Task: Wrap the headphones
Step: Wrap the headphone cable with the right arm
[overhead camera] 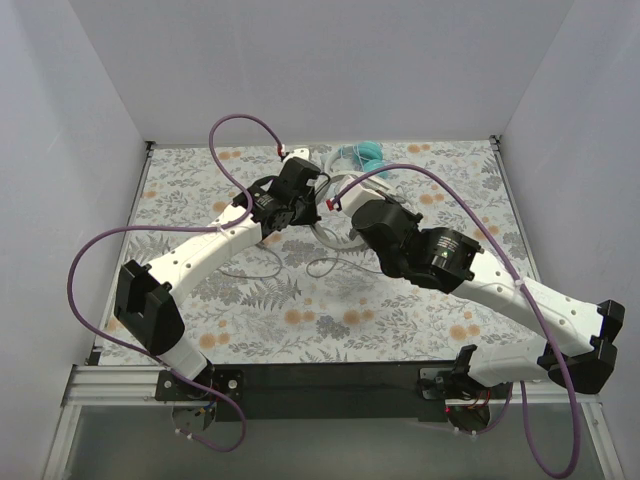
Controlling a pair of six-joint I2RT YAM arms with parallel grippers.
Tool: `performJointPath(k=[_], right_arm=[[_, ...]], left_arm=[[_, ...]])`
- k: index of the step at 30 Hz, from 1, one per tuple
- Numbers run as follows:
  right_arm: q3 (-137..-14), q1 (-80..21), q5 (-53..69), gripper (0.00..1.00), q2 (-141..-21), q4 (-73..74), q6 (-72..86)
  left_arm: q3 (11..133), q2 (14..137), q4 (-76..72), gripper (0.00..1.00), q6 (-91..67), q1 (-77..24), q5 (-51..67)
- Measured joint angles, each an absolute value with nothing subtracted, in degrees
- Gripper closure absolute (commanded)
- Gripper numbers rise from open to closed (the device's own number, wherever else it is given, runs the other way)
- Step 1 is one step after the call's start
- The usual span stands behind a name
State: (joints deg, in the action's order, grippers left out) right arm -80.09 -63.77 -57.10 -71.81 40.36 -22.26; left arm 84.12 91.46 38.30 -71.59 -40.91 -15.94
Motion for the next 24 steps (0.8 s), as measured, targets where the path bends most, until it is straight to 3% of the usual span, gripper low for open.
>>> performJointPath(k=[24], right_arm=[[-80.31,-61.95,-56.49,0.99,-69.58,43.59,-22.81]], left_arm=[[84.12,91.64,39.92,1.0,-64.88,-42.89,-16.71]])
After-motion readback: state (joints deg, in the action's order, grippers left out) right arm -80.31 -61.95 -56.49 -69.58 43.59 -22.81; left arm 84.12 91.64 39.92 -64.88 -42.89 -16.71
